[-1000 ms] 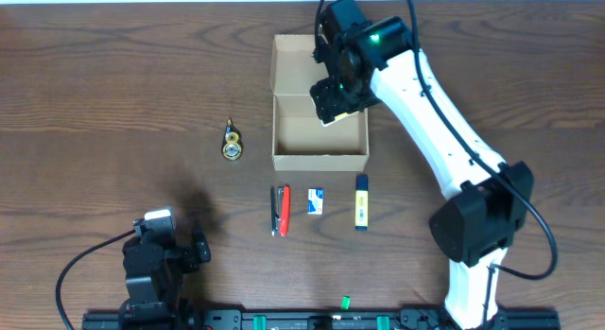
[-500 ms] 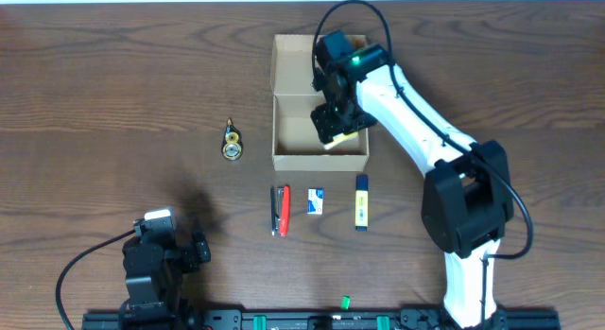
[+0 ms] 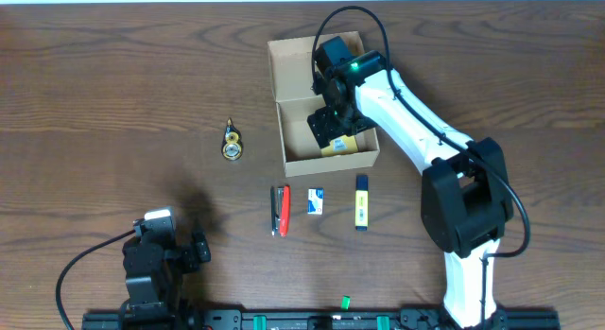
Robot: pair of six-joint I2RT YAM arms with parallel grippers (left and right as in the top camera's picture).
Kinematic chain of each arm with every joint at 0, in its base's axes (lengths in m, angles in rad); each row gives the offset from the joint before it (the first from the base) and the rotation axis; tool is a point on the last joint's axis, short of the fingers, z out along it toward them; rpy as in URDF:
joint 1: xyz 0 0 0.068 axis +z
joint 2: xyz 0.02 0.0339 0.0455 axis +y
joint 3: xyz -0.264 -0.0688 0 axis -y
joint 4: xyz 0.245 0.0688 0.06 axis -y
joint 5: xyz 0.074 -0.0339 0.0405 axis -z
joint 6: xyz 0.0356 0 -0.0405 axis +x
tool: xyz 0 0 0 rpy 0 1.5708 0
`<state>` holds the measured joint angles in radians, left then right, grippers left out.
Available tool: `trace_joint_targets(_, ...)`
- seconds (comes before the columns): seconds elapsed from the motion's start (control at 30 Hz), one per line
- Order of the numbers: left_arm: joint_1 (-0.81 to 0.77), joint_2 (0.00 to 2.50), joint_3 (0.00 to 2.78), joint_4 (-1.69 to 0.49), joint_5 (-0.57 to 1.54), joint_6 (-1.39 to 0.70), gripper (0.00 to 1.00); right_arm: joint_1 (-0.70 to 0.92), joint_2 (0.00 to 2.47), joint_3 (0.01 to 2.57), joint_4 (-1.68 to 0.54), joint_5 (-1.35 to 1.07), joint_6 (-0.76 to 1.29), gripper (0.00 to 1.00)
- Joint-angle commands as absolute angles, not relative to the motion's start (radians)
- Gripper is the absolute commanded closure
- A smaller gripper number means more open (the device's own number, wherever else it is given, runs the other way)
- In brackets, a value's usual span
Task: Pack container
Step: 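Carry the notepad left into the cardboard box and release it, then withdraw the right gripper and move it over the yellow highlighter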
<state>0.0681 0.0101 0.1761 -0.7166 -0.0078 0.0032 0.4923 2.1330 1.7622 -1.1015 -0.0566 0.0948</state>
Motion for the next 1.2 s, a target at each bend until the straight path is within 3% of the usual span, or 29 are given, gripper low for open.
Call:
trace_joint_targets(0.0, 0.065, 0.004, 0.160, -0.725, -0.019, 0.000, 0.04, 0.497, 2.132, 1.777, -1.099, -0.076, 0.091, 0.15)
trace_joint_targets(0.43, 0.065, 0.004, 0.160, -0.725, -0.019, 0.000, 0.05, 0.565, 2.132, 2.081, -1.259, -0.080, 0.095, 0.18)
trace_joint_targets(0.63, 0.065, 0.004, 0.160, -0.725, -0.019, 0.000, 0.04, 0.548, 2.116, 2.316, -1.461, 0.000, 0.126, 0.13)
trace_joint_targets(1.0, 0.065, 0.004, 0.160, -0.725, -0.019, 0.000, 0.05, 0.320, 1.940, 2.294, -1.649, -0.034, 0.126, 0.14)
trace_joint_targets(1.17, 0.065, 0.004, 0.160, -0.725, -0.019, 0.000, 0.05, 0.287, 1.770, 2.065, -1.592, -0.033, 0.126, 0.15)
